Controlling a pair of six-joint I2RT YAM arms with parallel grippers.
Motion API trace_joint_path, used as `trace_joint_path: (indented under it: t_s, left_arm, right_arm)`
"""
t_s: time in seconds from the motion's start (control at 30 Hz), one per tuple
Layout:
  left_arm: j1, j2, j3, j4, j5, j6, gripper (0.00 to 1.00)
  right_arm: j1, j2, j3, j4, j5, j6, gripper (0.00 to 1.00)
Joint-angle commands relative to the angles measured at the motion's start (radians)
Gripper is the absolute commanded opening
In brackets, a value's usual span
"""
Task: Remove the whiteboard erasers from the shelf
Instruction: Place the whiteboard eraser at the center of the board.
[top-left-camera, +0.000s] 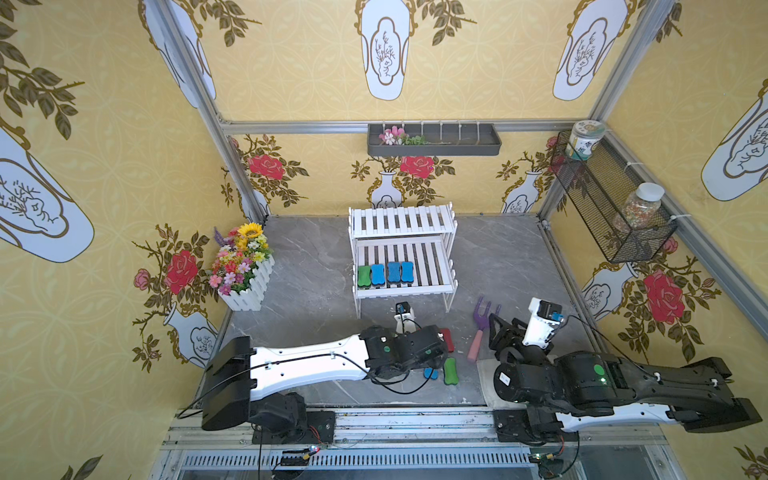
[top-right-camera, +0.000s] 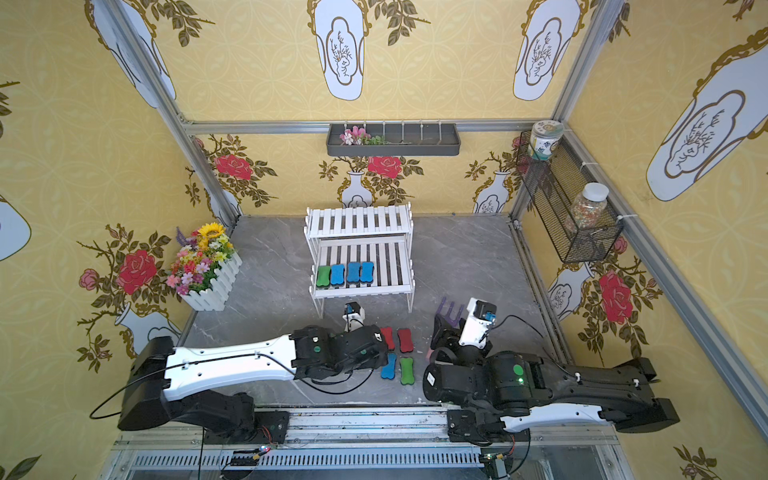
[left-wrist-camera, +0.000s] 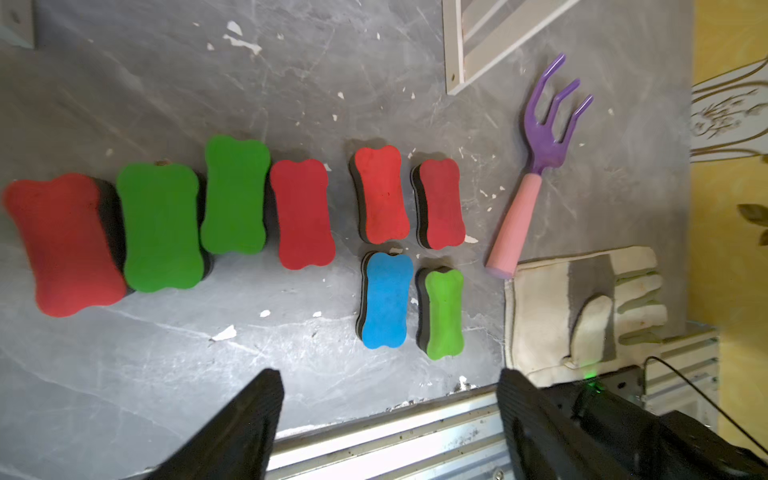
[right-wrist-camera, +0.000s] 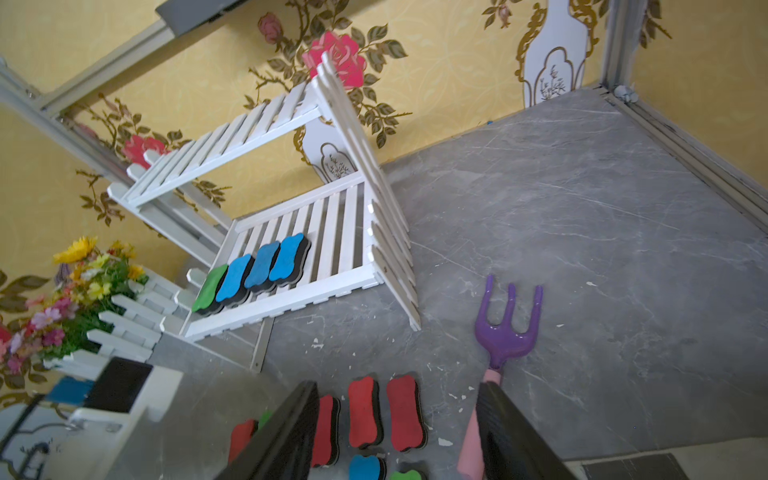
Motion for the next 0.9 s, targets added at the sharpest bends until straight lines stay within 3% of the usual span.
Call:
trace_joint_path:
  t_s: [0.0,0.07,0.17,0.27,0.5,0.87]
  left_arm:
    - [0.001,-0.108,-0.048,0.002,-0.094,-0.031,0.96]
    - [0.005,-0.193,-0.077,0.000,-0.122,-0.030,0.99]
    - [0.007,-0.284,-0.100,-0.042,-0.177,-0.037,1.00]
    - [0.009,-0.357,-0.117,-0.091,-0.217,-0.039,0.99]
    - [0.010,-0.507,-0.204,-0.138,-0.252,-0.067,1.00]
    - [0.010,-0.539,-0.267,-0.125,-0.236,-0.049,0.99]
  right_arm:
    - [-0.066,0.085,0.027,0.260,-0.128,-0.282,0.66]
    - [-0.185,0.134,0.027,0.409,-0.301,-0.432,0.66]
    - [-0.382,0.199,0.016,0.576,-0.564,-0.537,0.64]
    - [-0.493,0.313,0.063,0.653,-0.712,-0.619,0.61]
    - [-0.523,0.636,0.292,0.662,-0.657,-0.726,0.64]
    - [-0.610,0.860,0.433,0.753,-0.630,-0.722,0.62]
